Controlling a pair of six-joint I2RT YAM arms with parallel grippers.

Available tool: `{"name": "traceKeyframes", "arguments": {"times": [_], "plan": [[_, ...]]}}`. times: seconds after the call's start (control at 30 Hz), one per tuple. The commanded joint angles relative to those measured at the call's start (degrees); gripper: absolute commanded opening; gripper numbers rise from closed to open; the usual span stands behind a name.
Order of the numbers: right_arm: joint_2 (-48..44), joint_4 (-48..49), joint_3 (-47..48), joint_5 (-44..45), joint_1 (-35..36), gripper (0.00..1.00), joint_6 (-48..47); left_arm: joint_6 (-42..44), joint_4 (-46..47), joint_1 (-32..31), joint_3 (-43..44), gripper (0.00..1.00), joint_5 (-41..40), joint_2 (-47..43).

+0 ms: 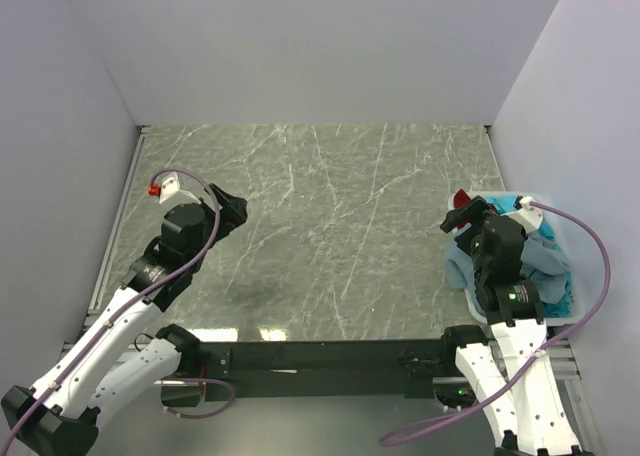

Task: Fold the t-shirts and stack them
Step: Grab the tshirt from the pile

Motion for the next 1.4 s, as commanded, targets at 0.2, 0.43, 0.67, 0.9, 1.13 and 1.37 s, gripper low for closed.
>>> {"name": "traceKeyframes", "arguments": {"times": [0.2, 0.43, 0.67, 0.9, 1.13, 1.37], "plan": [[4.1, -16.4, 12.8, 12.6, -0.2, 0.98, 4.0, 0.6, 3.7, 0.0, -0.7, 0.91, -0.3, 3.0], [12.7, -28.6, 13.5, 16.8, -0.1, 0.98, 10.3, 1.5, 4.3, 0.0, -0.8, 0.90, 0.5, 6.2], [16.7, -22.0, 8.8, 14.6, -0.3, 0.96, 10.0, 1.5, 3.6, 0.0, -1.2, 0.92, 0.4, 4.4], [18.8, -20.1, 5.6, 15.9, -0.3, 0.70, 11.1, 1.2, 3.4, 0.0, -2.2, 0.96, -0.7, 1.6], [12.4, -19.4, 5.9, 17.8, -0.3, 0.17, 10.3, 1.5, 4.3, 0.0, -2.5, 0.99, 0.8, 0.8], [7.3, -20.2, 18.9, 15.9, -0.3, 0.00, 3.9, 1.7, 4.2, 0.0, -2.5, 0.99, 1.0, 0.0]]}}
